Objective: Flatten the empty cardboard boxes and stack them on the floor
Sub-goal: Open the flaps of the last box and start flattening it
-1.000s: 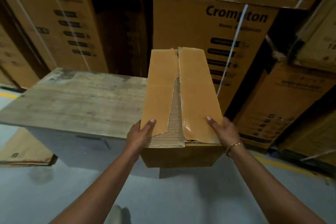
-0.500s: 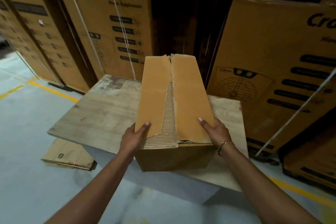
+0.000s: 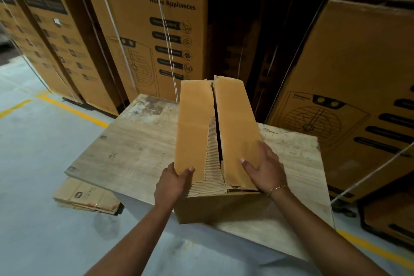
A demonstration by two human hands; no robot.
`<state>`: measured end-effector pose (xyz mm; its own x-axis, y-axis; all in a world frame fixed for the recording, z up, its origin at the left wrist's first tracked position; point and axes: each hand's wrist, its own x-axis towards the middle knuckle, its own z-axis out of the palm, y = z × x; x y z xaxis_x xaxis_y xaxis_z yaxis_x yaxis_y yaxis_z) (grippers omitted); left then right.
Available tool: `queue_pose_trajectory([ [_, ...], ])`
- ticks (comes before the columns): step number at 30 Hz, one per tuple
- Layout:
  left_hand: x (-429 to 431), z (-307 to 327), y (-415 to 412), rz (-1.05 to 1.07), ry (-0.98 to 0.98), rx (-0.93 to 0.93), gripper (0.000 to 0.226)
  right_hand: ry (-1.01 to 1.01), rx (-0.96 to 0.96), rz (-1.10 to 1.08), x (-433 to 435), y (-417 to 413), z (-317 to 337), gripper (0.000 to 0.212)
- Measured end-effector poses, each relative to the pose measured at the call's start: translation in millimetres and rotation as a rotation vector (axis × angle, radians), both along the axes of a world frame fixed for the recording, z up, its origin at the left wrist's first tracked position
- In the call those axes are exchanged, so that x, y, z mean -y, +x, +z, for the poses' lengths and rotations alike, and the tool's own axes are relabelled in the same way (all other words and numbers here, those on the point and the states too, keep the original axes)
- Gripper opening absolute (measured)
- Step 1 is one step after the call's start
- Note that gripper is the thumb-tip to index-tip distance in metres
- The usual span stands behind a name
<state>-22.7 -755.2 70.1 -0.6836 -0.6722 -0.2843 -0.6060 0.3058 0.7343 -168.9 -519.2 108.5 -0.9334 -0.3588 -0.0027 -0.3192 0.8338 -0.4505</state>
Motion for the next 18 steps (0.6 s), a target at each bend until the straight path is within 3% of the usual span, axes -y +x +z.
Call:
queue_pose_trajectory([
  [4,-2.8,2.8,-0.9,0.0,-0.04,0.011,0.077,0.321,-0.127,0.528,41.4,28.8,22.1,0.062],
  [6,-3.5,3.4,-1.3,0.003,-0.058,0.022,0.073,0.479,-0.149,0.635,48.3,35.1,29.1,0.058],
  [11,-8.1,6.4,3.6,-0.001,-0.175,0.017,0.073,0.334,-0.22,0.514,18.6,27.6,81.3,0.049],
  [15,-15.1,14.8,4.8,-0.059,-0.45,0.007,0.069,0.196,-0.259,0.306,-33.3,12.0,114.3,0.042],
  [18,-21.8,22.2,4.3,-0.119,-0.637,0.019,0.073,0.204,-0.213,0.111,-81.8,-11.5,114.9,0.042],
])
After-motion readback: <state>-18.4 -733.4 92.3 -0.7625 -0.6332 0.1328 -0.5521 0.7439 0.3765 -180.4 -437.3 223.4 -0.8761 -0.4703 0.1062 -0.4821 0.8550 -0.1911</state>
